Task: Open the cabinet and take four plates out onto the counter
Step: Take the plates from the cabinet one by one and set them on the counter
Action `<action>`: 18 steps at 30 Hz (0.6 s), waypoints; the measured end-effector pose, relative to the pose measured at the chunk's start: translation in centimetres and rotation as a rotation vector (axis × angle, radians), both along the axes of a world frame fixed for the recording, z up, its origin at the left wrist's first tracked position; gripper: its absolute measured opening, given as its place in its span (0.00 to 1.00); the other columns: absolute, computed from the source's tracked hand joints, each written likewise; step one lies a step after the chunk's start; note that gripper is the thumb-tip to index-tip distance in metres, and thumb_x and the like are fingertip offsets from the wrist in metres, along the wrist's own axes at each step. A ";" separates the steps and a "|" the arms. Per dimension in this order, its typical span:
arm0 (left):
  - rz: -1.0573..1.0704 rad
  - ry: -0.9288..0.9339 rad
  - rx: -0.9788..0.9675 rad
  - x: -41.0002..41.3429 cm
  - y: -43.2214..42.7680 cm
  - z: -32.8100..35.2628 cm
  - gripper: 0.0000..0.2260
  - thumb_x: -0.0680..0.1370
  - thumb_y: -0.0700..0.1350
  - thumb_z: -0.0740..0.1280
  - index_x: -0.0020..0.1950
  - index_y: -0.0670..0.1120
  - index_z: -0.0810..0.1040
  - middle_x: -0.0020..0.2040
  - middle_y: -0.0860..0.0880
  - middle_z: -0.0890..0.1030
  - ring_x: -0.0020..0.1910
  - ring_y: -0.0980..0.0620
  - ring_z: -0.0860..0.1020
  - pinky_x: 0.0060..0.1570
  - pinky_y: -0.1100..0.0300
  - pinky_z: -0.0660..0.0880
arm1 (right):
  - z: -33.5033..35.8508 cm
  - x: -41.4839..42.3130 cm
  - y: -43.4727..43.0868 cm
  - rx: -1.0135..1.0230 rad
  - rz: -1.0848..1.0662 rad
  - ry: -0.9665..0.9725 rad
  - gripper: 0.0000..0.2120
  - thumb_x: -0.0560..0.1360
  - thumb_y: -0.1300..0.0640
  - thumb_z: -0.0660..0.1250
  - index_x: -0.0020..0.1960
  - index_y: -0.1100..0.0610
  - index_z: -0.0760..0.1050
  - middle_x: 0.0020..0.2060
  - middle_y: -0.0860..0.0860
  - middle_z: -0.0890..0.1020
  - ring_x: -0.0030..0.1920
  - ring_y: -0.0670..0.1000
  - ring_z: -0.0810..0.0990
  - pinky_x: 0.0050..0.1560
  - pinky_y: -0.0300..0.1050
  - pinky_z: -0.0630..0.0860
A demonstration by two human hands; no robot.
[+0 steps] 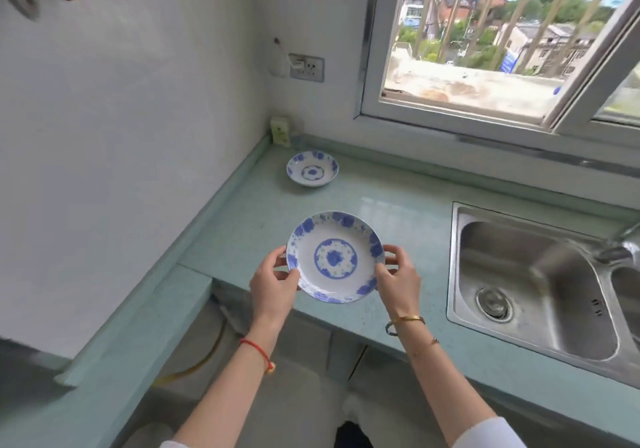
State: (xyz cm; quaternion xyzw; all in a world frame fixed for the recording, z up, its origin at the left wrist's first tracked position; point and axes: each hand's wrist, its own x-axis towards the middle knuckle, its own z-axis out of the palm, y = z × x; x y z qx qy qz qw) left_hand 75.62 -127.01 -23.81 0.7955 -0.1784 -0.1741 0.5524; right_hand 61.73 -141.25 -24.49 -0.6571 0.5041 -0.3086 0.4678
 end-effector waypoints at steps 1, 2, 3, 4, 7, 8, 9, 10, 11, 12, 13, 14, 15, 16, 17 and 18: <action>-0.017 0.017 0.000 0.4 -1.5 0.0 0.16 0.75 0.37 0.69 0.62 0.47 0.79 0.50 0.51 0.82 0.36 0.59 0.83 0.44 0.52 0.84 | -0.1 0.2 -1.3 -0.007 -0.004 0.007 0.13 0.75 0.63 0.62 0.58 0.56 0.76 0.47 0.55 0.81 0.37 0.47 0.79 0.33 0.38 0.77; -0.033 0.031 -0.001 0.8 -3.6 0.1 0.16 0.75 0.37 0.69 0.62 0.46 0.79 0.52 0.50 0.82 0.39 0.55 0.83 0.45 0.49 0.84 | 0.0 0.4 -3.2 -0.014 -0.015 0.013 0.12 0.75 0.63 0.62 0.57 0.56 0.76 0.48 0.55 0.81 0.38 0.49 0.80 0.33 0.38 0.77; -0.052 0.043 0.001 1.3 -5.5 0.0 0.16 0.76 0.37 0.69 0.63 0.45 0.78 0.52 0.49 0.82 0.40 0.54 0.83 0.46 0.48 0.84 | -0.1 0.8 -4.9 -0.017 -0.024 0.013 0.11 0.76 0.62 0.63 0.57 0.57 0.76 0.48 0.56 0.81 0.38 0.51 0.80 0.34 0.40 0.77; -0.063 0.049 0.005 1.7 -7.4 -0.1 0.17 0.76 0.37 0.69 0.64 0.45 0.78 0.52 0.50 0.82 0.41 0.53 0.83 0.46 0.49 0.84 | -0.1 1.2 -6.7 -0.021 -0.033 0.017 0.11 0.76 0.62 0.63 0.57 0.57 0.76 0.49 0.57 0.81 0.38 0.53 0.80 0.35 0.43 0.79; -0.089 0.070 0.006 3.4 -13.0 -0.7 0.17 0.76 0.36 0.69 0.65 0.44 0.77 0.51 0.50 0.81 0.39 0.56 0.82 0.46 0.50 0.84 | -0.6 2.4 -11.8 -0.020 -0.050 0.041 0.11 0.77 0.61 0.62 0.58 0.58 0.75 0.50 0.57 0.80 0.38 0.53 0.80 0.39 0.46 0.80; -0.097 0.081 0.007 4.0 -15.1 -1.1 0.17 0.76 0.36 0.69 0.65 0.44 0.77 0.52 0.49 0.81 0.39 0.57 0.82 0.46 0.50 0.84 | -0.9 3.0 -13.8 -0.016 -0.051 0.054 0.11 0.77 0.62 0.62 0.58 0.58 0.75 0.51 0.57 0.80 0.39 0.54 0.80 0.40 0.48 0.81; -0.110 0.093 0.007 4.5 -16.5 -1.4 0.18 0.76 0.36 0.69 0.66 0.43 0.77 0.53 0.49 0.81 0.39 0.56 0.82 0.46 0.50 0.84 | -1.2 3.4 -15.2 -0.008 -0.047 0.063 0.11 0.76 0.63 0.62 0.58 0.59 0.74 0.51 0.58 0.80 0.41 0.55 0.80 0.43 0.50 0.82; -0.127 0.109 0.007 5.1 -18.1 -1.6 0.19 0.76 0.36 0.69 0.66 0.43 0.76 0.53 0.48 0.80 0.40 0.55 0.82 0.46 0.50 0.84 | -1.5 3.8 -16.7 0.003 -0.048 0.071 0.11 0.76 0.63 0.61 0.58 0.59 0.74 0.52 0.58 0.80 0.43 0.56 0.81 0.45 0.52 0.82; -0.148 0.130 0.013 5.8 -19.7 -1.9 0.20 0.76 0.36 0.70 0.67 0.43 0.76 0.55 0.48 0.80 0.41 0.53 0.83 0.46 0.50 0.84 | -1.9 4.3 -18.3 0.012 -0.048 0.081 0.11 0.76 0.63 0.61 0.58 0.59 0.74 0.53 0.58 0.79 0.45 0.58 0.81 0.47 0.54 0.81; -0.167 0.153 0.023 6.4 -21.1 -2.2 0.21 0.75 0.36 0.70 0.68 0.43 0.75 0.56 0.47 0.80 0.42 0.50 0.83 0.47 0.50 0.84 | -2.3 4.7 -19.7 0.020 -0.050 0.095 0.11 0.76 0.63 0.61 0.58 0.59 0.74 0.53 0.58 0.79 0.48 0.58 0.81 0.49 0.55 0.81; -0.188 0.177 0.034 7.1 -22.6 -2.6 0.23 0.74 0.35 0.71 0.69 0.44 0.74 0.58 0.46 0.80 0.43 0.48 0.83 0.48 0.48 0.84 | -2.7 5.1 -21.1 0.030 -0.054 0.105 0.12 0.75 0.64 0.61 0.58 0.59 0.74 0.53 0.58 0.79 0.49 0.59 0.80 0.50 0.54 0.81; -0.212 0.194 0.050 7.8 -24.1 -3.2 0.25 0.73 0.34 0.71 0.70 0.44 0.74 0.59 0.45 0.80 0.44 0.47 0.83 0.49 0.47 0.83 | -3.2 5.6 -22.4 0.043 -0.059 0.115 0.12 0.75 0.64 0.61 0.58 0.59 0.74 0.53 0.58 0.79 0.50 0.59 0.80 0.51 0.54 0.80; -0.232 0.211 0.061 8.4 -25.5 -3.7 0.26 0.73 0.33 0.71 0.71 0.44 0.73 0.60 0.45 0.80 0.45 0.46 0.83 0.50 0.47 0.83 | -3.8 6.0 -23.6 0.057 -0.061 0.121 0.13 0.74 0.65 0.61 0.58 0.59 0.73 0.54 0.58 0.79 0.51 0.58 0.80 0.52 0.54 0.80; -0.247 0.228 0.066 9.1 -26.8 -4.3 0.27 0.72 0.32 0.71 0.71 0.43 0.73 0.60 0.44 0.80 0.46 0.45 0.83 0.50 0.47 0.83 | -4.4 6.5 -24.7 0.073 -0.061 0.126 0.13 0.74 0.65 0.61 0.58 0.58 0.73 0.54 0.58 0.78 0.51 0.58 0.80 0.52 0.55 0.80; -0.261 0.250 0.071 9.8 -28.2 -5.0 0.28 0.72 0.32 0.71 0.72 0.43 0.72 0.61 0.43 0.79 0.49 0.44 0.83 0.51 0.46 0.83 | -5.2 7.0 -25.9 0.089 -0.065 0.131 0.13 0.74 0.66 0.60 0.58 0.58 0.73 0.54 0.58 0.78 0.52 0.58 0.80 0.53 0.56 0.80; -0.271 0.280 0.075 10.4 -29.4 -5.6 0.29 0.72 0.31 0.71 0.73 0.42 0.71 0.62 0.42 0.79 0.52 0.42 0.82 0.52 0.45 0.82 | -5.9 7.4 -26.8 0.104 -0.069 0.139 0.14 0.74 0.66 0.60 0.58 0.58 0.73 0.55 0.58 0.78 0.52 0.58 0.80 0.53 0.56 0.80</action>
